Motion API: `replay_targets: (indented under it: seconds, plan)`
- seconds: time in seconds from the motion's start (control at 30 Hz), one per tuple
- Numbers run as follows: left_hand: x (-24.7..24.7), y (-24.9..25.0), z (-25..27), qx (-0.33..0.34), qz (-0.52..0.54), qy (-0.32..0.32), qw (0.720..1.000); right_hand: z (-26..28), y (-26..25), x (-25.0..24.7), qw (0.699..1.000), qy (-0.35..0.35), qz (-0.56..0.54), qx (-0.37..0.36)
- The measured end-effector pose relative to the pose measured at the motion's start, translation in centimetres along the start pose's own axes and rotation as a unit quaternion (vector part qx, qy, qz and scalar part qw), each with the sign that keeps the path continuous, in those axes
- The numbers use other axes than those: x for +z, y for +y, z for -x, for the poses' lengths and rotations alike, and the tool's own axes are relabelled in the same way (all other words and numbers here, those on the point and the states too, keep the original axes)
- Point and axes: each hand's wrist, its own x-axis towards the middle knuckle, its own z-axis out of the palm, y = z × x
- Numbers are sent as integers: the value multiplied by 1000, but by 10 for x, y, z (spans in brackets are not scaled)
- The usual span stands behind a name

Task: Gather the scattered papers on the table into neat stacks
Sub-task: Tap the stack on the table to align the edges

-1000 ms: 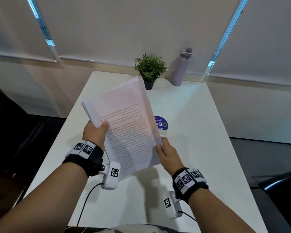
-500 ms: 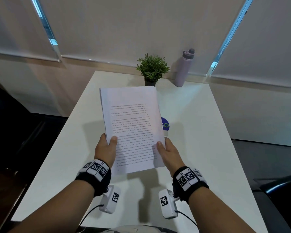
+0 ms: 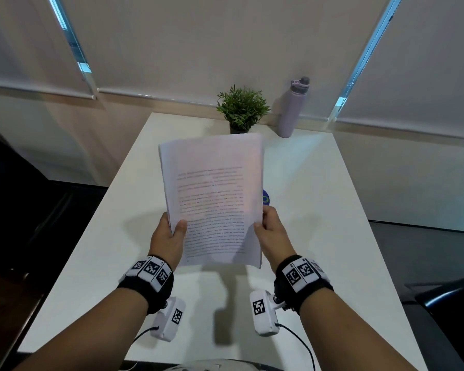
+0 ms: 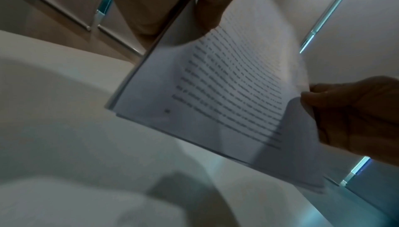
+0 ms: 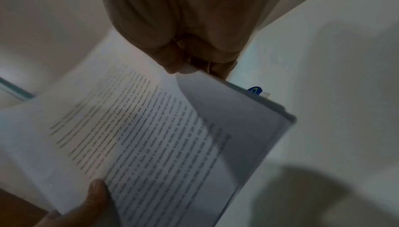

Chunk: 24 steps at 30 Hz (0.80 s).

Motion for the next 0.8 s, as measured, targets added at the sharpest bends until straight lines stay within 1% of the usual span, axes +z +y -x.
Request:
replay_targets:
  seconds: [0.13,0.3,0.37,0.43,0.57,0.67,0.73,0.8]
  plan:
    - [5,-10,2,0,4,-1,1000,-2,6,5,999,15,-34,-4]
    - [6,-27,3,-21,-10,-14,1000,6,21,7,998,28,-59,2]
    - [5,-33,3,-29,-17,-24,999,8,15,4,996,30,-77,-17]
    - [3,-38,3,-41,-28,-28,998,8,4,-2,994,42,-87,-51]
    - [-1,-42,7,-64,-44,-8,997,4,-19,-7,983,46,-83,-155]
    - [-2,-36,7,-86,-23,12,996,1,-23,-6,976,40,-43,-208]
    - [-3,-31,5,-74,-6,12,997,1,-21,-6,971,25,-1,-239]
    - [-5,-27,3,-54,-3,6,998,3,-22,-7,956,18,39,-290]
